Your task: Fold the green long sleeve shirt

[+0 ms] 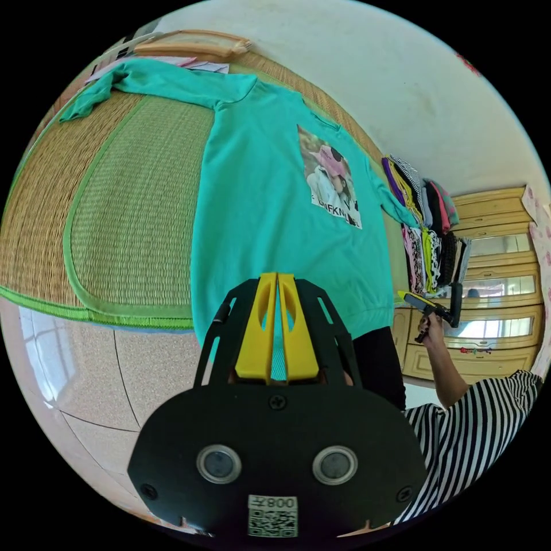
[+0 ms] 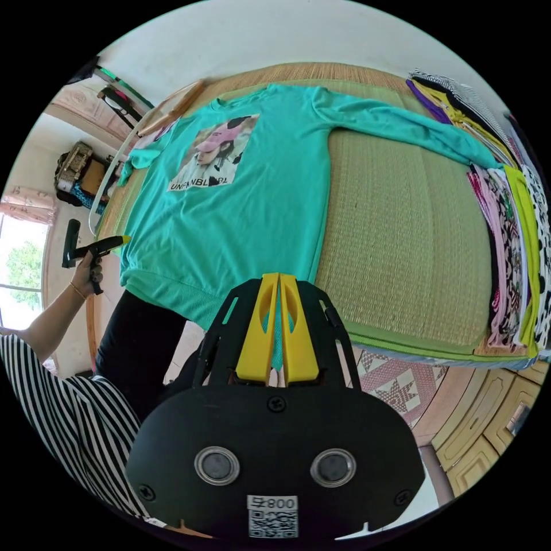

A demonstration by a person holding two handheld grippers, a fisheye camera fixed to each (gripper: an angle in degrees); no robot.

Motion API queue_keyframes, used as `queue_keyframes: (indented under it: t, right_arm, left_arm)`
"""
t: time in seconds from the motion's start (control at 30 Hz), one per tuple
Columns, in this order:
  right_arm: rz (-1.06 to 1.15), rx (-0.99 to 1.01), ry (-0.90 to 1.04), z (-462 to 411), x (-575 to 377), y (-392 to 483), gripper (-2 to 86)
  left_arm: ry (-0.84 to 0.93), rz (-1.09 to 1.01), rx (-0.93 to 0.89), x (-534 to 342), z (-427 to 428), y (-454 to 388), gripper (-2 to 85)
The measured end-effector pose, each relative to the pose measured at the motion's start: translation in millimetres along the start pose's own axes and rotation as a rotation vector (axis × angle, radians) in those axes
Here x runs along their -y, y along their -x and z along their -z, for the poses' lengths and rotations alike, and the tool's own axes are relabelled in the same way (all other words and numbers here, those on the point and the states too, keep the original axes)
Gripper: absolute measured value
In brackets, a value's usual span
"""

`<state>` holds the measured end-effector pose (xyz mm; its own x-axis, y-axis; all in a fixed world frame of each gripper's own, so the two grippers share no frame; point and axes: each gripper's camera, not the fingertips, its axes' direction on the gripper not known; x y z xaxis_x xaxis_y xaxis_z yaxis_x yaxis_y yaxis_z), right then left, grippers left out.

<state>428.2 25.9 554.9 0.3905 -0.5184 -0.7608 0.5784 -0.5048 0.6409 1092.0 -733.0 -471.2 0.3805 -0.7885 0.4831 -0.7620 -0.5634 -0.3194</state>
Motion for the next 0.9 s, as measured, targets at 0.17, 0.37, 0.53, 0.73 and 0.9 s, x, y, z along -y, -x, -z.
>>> queue_keyframes:
  t: [0.17, 0.37, 0.53, 0.73, 0.9]
  right_arm:
    - [0.067, -0.049, 0.109, -48.6, 37.8, 19.4, 0.1]
    - [0.114, -0.168, 0.013, -62.1, 33.5, 49.7, 0.1]
    - [0.036, -0.035, -0.005, -59.4, 41.1, 34.5, 0.1]
    - [0.049, -0.027, -0.147, -43.7, 85.4, 21.0, 0.1]
    - [0.05, -0.066, -0.135, -79.3, 140.1, 3.1, 0.1]
  left_arm:
    - [0.046, -0.032, 0.078, 37.5, 20.4, -29.5, 0.1]
    - [0.03, -0.06, 0.093, 90.0, 80.3, -80.4, 0.0]
    - [-0.025, -0.135, 0.078, 160.5, 124.6, -136.6, 0.0]
    - [-0.013, -0.179, 0.149, 247.6, 151.9, -193.7, 0.1]
    - [0.024, -0.19, 0.193, 295.8, 177.9, -235.7, 0.1]
